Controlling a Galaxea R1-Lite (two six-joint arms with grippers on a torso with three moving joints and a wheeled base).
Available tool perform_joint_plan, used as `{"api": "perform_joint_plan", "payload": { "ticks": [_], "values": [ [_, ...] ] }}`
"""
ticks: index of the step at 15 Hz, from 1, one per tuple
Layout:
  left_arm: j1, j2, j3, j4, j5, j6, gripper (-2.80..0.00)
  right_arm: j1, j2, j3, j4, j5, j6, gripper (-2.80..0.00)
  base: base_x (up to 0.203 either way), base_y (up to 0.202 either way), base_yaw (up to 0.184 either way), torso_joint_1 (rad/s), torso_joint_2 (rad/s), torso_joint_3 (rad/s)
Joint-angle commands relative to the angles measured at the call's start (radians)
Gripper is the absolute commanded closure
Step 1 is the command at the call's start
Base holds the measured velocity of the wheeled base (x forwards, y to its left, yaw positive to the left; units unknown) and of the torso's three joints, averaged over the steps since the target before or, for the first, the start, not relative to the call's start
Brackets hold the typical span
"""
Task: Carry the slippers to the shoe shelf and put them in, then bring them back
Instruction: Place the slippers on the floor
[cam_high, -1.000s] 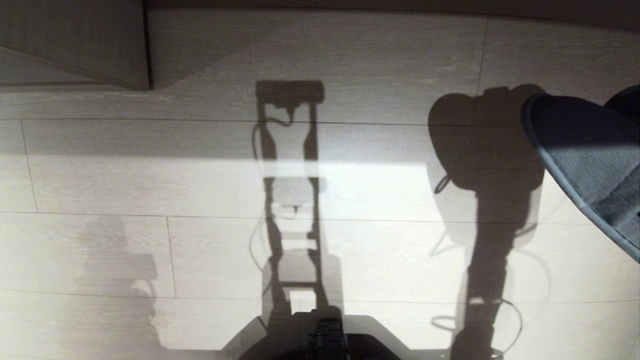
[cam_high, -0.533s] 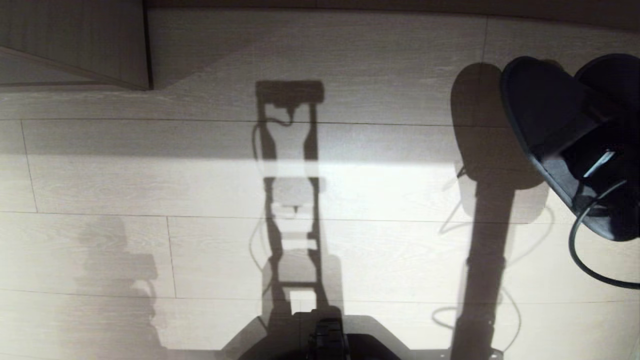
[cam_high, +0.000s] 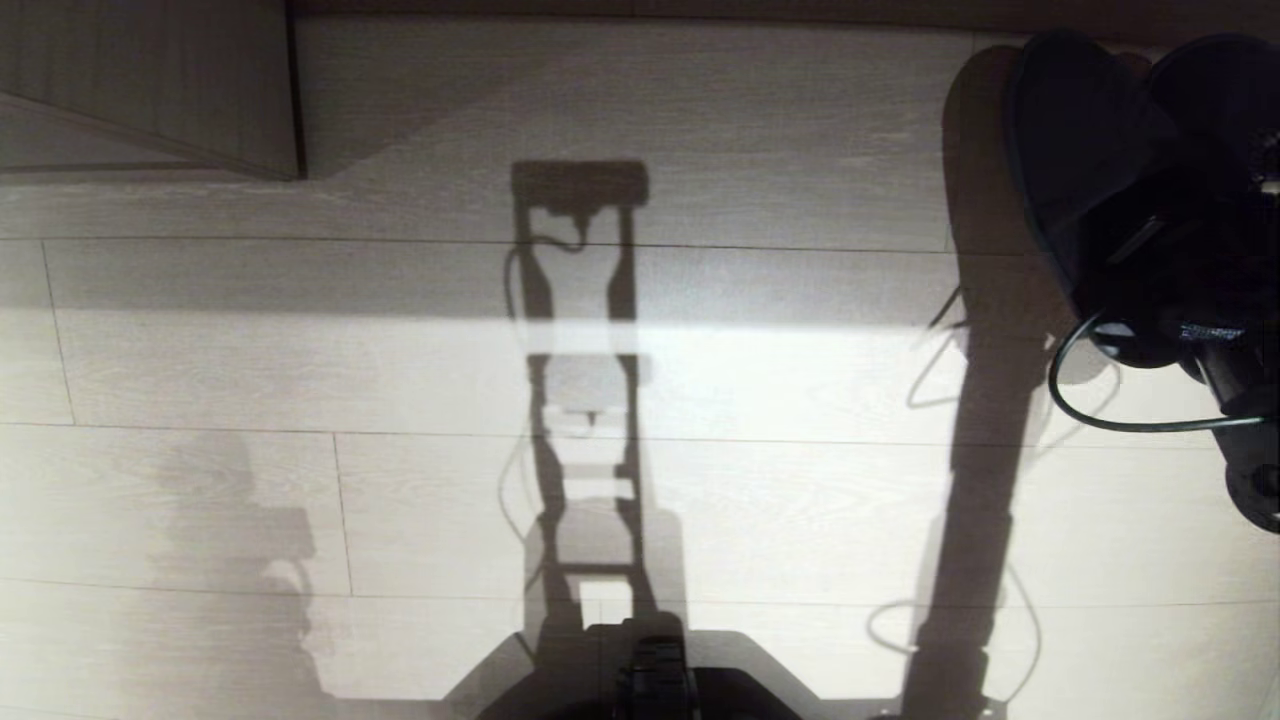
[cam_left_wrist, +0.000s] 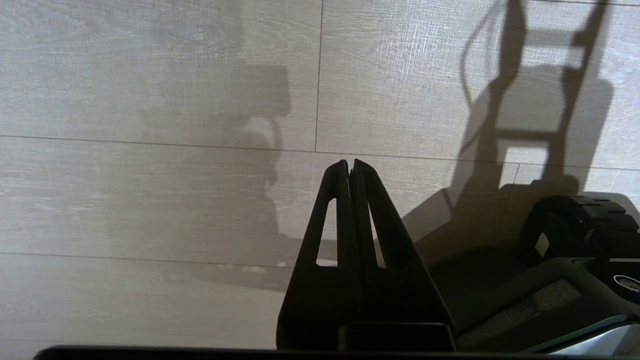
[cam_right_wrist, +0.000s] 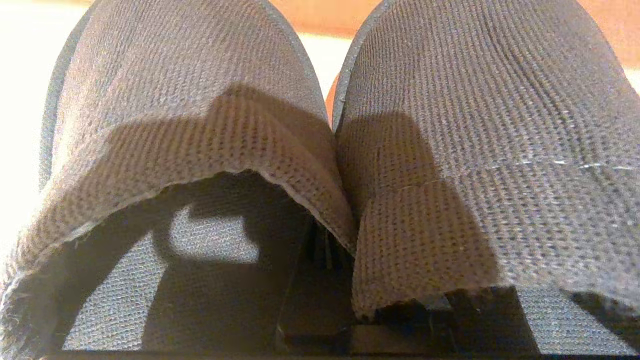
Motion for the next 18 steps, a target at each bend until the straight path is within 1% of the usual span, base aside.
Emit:
{"api": "perform_joint_plan", "payload": {
  "ticks": [1,5,7,9,10,18],
  "values": [
    [0.000,0.000,0.000,0.000,0.000,-0.001,0.00,-0.004,0.113,-0.118,-0.015,0.000,-0.002,0.00,0.000,0.000,0.000,0.000,0.00,0.000],
    [0.000,0.000,0.000,0.000,0.000,-0.001,0.00,-0.005,0.230,-0.307,-0.023,0.001,-0.004,0.00,0.000,0.000,0.000,0.000,0.00,0.000],
    [0.000,0.000,0.000,0.000,0.000,-0.001,0.00,-0.001,0.280,-0.409,-0.019,0.001,-0.024,0.00,0.000,0.000,0.000,0.000,0.00,0.000],
    [0.000,0.000,0.000,0.000,0.000,-0.001,0.00,0.009,0.311,-0.464,-0.023,0.000,-0.054,0.00,0.000,0.000,0.000,0.000,0.00,0.000],
    [0.000,0.000,0.000,0.000,0.000,-0.001,0.00,0.010,0.316,-0.487,-0.022,0.000,-0.055,0.00,0.000,0.000,0.000,0.000,0.00,0.000],
    [0.000,0.000,0.000,0.000,0.000,-0.001,0.00,0.010,0.344,-0.505,-0.022,0.000,-0.055,0.00,0.000,0.000,0.000,0.000,0.00,0.000]
  ]
}}
